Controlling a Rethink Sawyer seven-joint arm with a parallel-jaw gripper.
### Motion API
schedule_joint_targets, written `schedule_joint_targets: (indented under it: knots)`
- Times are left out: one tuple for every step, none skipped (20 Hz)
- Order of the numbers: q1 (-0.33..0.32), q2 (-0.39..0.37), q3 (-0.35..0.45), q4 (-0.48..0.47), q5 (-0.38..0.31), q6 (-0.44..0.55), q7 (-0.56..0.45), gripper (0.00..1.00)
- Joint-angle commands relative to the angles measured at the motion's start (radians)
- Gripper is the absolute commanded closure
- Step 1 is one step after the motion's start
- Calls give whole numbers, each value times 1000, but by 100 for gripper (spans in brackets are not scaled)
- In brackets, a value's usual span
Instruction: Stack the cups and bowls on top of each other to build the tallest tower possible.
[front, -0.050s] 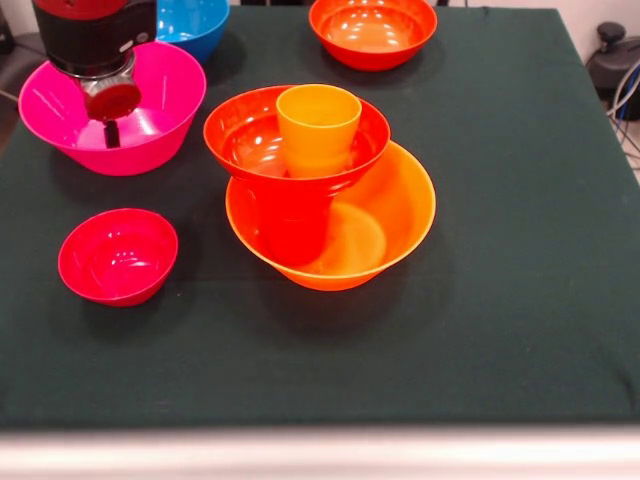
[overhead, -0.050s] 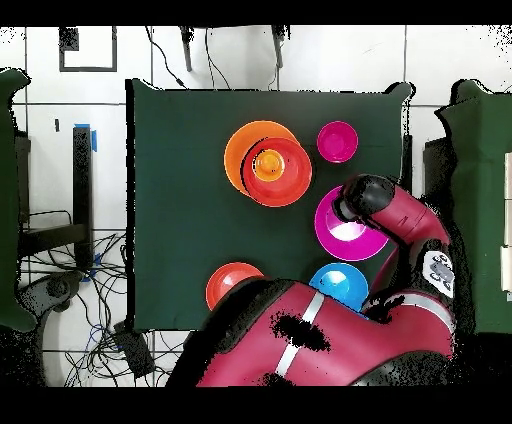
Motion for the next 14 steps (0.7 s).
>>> schedule_joint_targets:
  knots:
    - [34,24,103,-78,-26,125,37,0]
    - [34,22,105,-78,-26,128,35,0]
    - [33,20,107,-78,-26,132,33,0]
    - [33,19,105,-82,-27,140,31,0]
    - [33,18,104,-86,-28,148,30,0]
    - [32,17,103,-93,-28,161,27,0]
    - [32,16,101,-101,-29,174,25,0]
    - [31,15,100,-108,-30,187,23,0]
    - [30,16,99,-119,-30,201,21,0]
    - [30,15,98,-126,-31,212,19,0]
    - [30,14,96,-138,-33,238,14,0]
    - [29,9,97,-144,-34,256,10,0]
    - [29,4,98,-150,-34,274,6,0]
    - [28,-4,101,-146,-33,275,5,0]
